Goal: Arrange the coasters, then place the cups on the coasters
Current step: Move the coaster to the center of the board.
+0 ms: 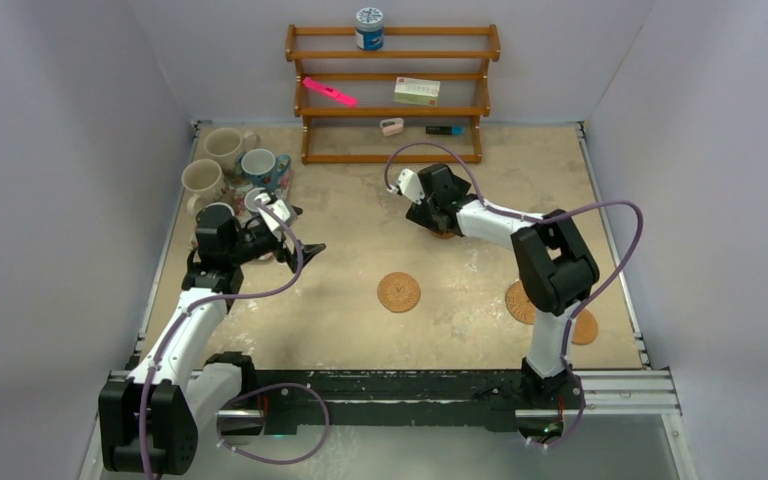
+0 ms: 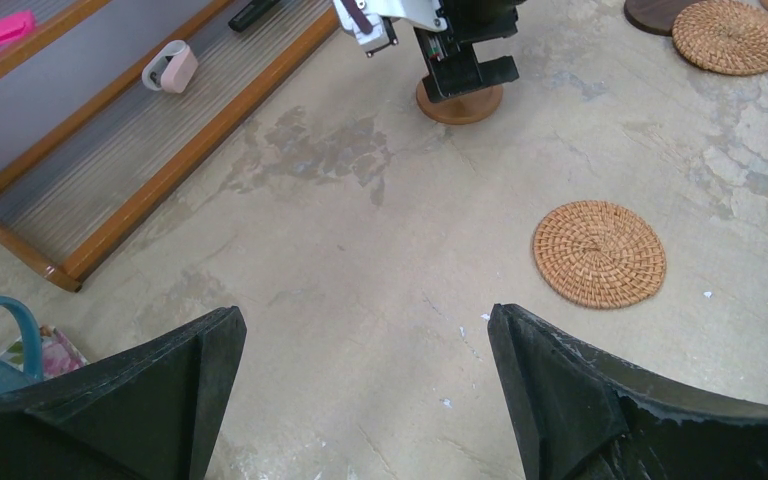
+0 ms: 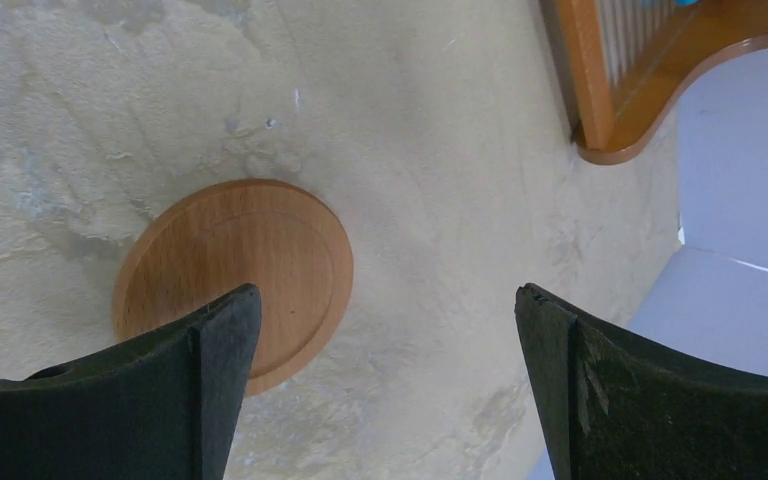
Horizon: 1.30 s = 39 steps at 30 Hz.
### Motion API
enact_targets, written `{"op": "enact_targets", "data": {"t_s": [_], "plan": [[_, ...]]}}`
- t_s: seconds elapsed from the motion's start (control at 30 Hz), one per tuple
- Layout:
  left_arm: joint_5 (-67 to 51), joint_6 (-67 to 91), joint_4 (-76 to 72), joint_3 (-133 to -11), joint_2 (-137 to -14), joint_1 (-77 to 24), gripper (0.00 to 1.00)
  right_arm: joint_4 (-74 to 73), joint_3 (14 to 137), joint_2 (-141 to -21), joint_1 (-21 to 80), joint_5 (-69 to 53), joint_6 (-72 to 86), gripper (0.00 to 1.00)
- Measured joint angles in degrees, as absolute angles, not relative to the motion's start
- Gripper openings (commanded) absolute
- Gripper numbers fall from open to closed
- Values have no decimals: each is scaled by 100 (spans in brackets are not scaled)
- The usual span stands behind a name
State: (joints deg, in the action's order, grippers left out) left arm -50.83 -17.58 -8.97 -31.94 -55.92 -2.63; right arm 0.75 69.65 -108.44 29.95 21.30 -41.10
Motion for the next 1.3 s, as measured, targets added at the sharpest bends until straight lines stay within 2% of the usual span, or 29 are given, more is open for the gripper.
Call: {"op": "enact_targets", "data": {"t_s": [0.33,0.53,0.87,1.0,1.17,1.3], "plan": [[-5081,-1758,-893,-3194,-5586,-263,100,386,7404,-11459,3000,2130,-3614,99],[-5078,-1758,-888,-3194,-5599,-263,100,327,7824,-11708,3061,1669,-2849,99],[-5076,-1761,-799,-3197,-5669,-263,100,158,8208,-11789,3913,1763,-2171,99],[-5076,-1761,-794,-3197,-5669,-263,100,19,8154,-11205,3763,2038,-2220,99],[-5081,-1761,-790,-3197,-5669,-263,100,-530,7767,-9647,3295,2056,-2456,99],[-5113,-1758,-790,-3197,-5669,-263,100,-1059,7006,-8488,3094,2145,-2512,99]]}}
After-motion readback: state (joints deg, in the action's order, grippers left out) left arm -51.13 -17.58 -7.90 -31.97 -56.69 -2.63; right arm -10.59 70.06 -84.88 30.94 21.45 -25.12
